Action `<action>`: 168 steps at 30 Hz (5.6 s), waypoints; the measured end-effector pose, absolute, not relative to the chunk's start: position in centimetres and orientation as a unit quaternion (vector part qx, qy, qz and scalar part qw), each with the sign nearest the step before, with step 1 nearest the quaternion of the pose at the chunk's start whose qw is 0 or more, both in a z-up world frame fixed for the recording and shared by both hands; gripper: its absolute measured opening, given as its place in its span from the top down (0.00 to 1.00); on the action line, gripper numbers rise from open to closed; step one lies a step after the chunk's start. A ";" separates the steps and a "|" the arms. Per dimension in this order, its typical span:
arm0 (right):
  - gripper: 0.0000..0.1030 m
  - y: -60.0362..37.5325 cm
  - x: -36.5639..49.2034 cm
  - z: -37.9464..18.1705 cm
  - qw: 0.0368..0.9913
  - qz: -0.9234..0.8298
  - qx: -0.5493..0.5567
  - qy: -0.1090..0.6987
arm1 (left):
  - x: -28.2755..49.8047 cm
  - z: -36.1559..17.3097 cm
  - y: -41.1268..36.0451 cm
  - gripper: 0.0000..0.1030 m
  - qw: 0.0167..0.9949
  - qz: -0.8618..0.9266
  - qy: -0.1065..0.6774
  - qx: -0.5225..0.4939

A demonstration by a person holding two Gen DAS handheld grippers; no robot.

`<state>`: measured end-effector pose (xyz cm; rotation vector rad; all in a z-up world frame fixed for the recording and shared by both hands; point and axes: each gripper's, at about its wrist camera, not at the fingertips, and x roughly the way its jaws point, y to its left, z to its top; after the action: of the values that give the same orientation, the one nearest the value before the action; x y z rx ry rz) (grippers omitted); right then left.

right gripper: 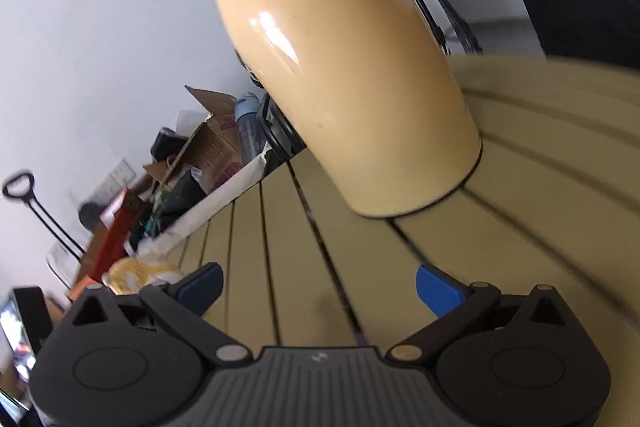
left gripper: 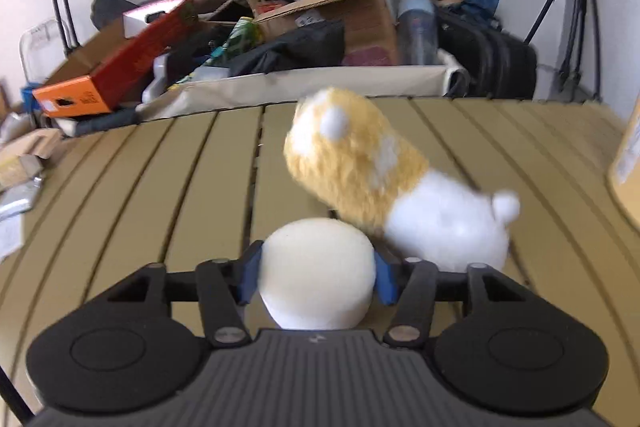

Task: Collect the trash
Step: 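Raise both tools to the table toward the white foam block and plush toy, then close the left gripper on the white foam block while the right gripper grasps the plush toy, then lift the foam block and plush toy off the table and lower toward the bin, then open the left gripper over the bin to drop the foam block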

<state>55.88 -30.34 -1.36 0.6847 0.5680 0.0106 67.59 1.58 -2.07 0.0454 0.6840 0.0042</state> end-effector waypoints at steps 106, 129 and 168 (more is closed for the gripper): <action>0.54 -16.0 23.4 0.1 0.892 0.182 0.027 0.413 | 21.9 -2.4 6.2 0.47 0.934 -0.012 0.354 -0.041; 0.54 -18.9 25.0 -7.7 0.874 0.115 0.034 0.471 | 24.4 -12.1 5.9 0.47 0.898 0.002 0.438 -0.035; 0.54 -27.1 27.6 -11.4 0.870 0.016 0.091 0.484 | 35.8 -13.9 -1.4 0.00 0.868 0.021 0.496 -0.021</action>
<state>27.62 -27.08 -11.38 0.1913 1.0130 0.0333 35.77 -1.43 -13.94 -0.0433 1.0388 0.0435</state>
